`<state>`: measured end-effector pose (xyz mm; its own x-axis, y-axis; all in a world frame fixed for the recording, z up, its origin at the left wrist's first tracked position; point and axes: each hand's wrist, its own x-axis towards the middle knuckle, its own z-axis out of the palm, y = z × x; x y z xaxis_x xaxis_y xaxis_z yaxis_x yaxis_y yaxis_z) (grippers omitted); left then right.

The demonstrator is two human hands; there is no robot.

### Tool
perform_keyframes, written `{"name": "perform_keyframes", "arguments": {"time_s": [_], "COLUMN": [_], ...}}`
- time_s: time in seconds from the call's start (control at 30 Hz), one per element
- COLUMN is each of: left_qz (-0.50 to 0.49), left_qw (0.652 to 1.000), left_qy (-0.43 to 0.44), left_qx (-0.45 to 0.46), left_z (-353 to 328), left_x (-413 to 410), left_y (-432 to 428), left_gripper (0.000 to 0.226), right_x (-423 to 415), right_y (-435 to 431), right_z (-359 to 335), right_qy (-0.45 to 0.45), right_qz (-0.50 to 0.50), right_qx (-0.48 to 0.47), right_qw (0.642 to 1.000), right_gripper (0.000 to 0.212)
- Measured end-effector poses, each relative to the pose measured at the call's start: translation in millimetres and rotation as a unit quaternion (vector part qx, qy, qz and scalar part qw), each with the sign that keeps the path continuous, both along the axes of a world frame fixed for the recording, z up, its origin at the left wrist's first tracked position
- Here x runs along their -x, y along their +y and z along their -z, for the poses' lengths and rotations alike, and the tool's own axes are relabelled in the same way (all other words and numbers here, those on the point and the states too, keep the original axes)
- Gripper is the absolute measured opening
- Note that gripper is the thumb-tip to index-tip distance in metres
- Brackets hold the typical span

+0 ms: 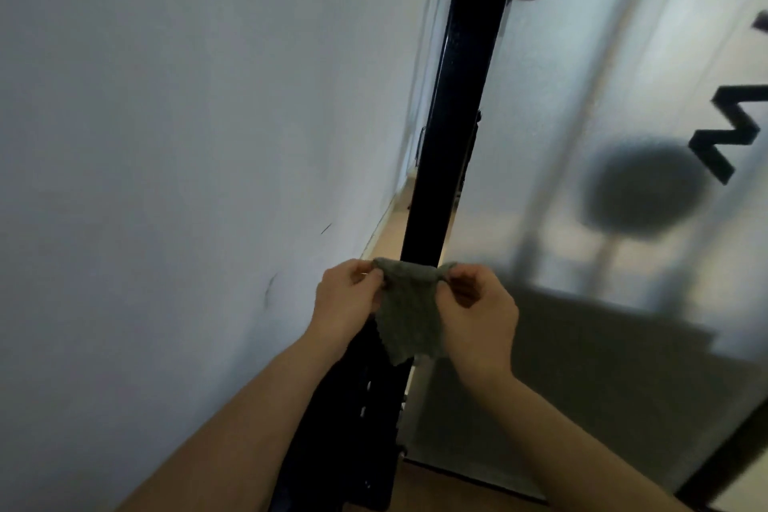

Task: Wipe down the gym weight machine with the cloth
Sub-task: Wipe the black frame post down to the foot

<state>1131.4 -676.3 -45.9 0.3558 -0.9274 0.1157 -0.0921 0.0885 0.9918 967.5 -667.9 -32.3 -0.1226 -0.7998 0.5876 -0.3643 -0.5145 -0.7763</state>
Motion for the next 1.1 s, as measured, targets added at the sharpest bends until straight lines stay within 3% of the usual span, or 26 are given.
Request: {"name": "perform_keyframes", "arguments": {"time_s": [0.13,0.27,0.33,0.43,0.6,0.77,0.87,1.1], "left_qz": [0.078,0.060,0.061,0.062,0.056,0.059,0.076,0.091], "left_qw": [0.991,0.987,0.987,0.989,0.989,0.985,0.979,0.974], "left_qy": [0.105,0.147,0.146,0.118,0.071,0.086,0.140,0.172], "left_qx": [0.012,0.021,0.041,0.065,0.119,0.140,0.129,0.118], "left_z": [-0.5,-2.6,-8.0,-19.6,-55.3,-107.3,-144.9,-246.0], "left_x": [9.2,15.2,18.7,22.1,19.0,15.9,12.5,8.9], "left_y": [-0.7,2.6,3.6,-0.3,-9.7,-27.2,-33.1,-38.6], "left_gripper": [0.016,0.028,0.028,0.022,0.020,0.021,0.025,0.025], "right_x": [8.7,18.2,15.9,14.3,13.1,4.4,-1.0,-12.9], "right_y": [-9.2,-23.5,-25.2,-30.4,-43.4,-47.3,-42.8,-34.4], "right_z": [12.9,10.8,6.8,-9.4,-59.3,-104.4,-136.6,-236.3], "right_qy": [0.238,0.339,0.375,0.413,0.419,0.498,0.543,0.527], "right_qz": [-0.022,0.011,0.039,0.068,0.117,0.140,0.162,0.192], "right_qx": [0.160,0.220,0.249,0.276,0.328,0.328,0.311,0.292], "right_qw": [0.958,0.914,0.892,0.865,0.838,0.791,0.763,0.775], "right_gripper": [0.027,0.021,0.029,0.043,0.042,0.047,0.055,0.066]}}
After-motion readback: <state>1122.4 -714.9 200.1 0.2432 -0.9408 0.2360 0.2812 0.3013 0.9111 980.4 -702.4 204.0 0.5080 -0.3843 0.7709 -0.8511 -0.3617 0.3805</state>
